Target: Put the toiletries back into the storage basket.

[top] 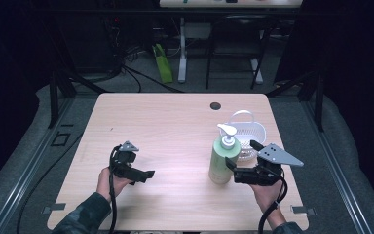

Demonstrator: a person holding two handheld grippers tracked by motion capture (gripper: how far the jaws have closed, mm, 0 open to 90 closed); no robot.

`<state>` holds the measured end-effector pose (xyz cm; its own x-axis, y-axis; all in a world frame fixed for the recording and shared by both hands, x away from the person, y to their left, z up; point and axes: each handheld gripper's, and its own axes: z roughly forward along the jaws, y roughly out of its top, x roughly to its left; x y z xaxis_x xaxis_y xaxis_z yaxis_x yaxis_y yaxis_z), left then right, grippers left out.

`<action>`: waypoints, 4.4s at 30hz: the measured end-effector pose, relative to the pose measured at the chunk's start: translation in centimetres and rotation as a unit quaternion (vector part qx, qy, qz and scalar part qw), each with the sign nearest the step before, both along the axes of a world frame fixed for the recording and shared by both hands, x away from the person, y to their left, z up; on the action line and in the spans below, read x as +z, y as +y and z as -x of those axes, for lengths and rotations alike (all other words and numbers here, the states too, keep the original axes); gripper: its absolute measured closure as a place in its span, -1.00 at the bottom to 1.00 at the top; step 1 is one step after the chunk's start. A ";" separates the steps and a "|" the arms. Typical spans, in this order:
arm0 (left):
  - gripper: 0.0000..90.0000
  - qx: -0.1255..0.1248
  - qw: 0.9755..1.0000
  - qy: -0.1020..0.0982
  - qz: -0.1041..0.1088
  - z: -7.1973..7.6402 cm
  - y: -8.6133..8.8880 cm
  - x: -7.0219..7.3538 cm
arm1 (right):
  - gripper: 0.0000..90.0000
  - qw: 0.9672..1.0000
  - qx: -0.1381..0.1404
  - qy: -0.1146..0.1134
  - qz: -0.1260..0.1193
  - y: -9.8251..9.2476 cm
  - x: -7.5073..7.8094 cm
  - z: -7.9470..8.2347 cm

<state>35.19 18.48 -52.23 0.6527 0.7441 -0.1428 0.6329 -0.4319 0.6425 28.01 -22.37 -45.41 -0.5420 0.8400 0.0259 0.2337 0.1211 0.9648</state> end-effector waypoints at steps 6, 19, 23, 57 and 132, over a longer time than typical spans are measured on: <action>-1.00 -0.001 1.000 0.001 0.000 -0.1 0.0 -0.1 | -1.00 1.000 0.000 -0.008 -0.015 0.7 0.2 -0.7; -1.00 -0.008 1.000 0.002 0.013 0.0 0.1 0.0 | -0.57 0.998 -0.004 -0.032 -0.055 1.9 0.5 -2.0; -1.00 -0.009 1.000 0.001 0.011 0.0 0.0 0.0 | -0.14 0.997 -0.003 -0.043 -0.058 2.1 0.7 -1.8; -1.00 -0.013 1.000 0.005 -0.001 -0.1 -0.2 -0.2 | 0.53 0.997 -0.014 -0.055 -0.052 2.0 1.1 -1.5; -1.00 -0.015 1.000 0.012 -0.007 -0.2 -0.2 -0.6 | 0.57 0.997 0.015 -0.055 -0.045 3.5 4.6 -4.8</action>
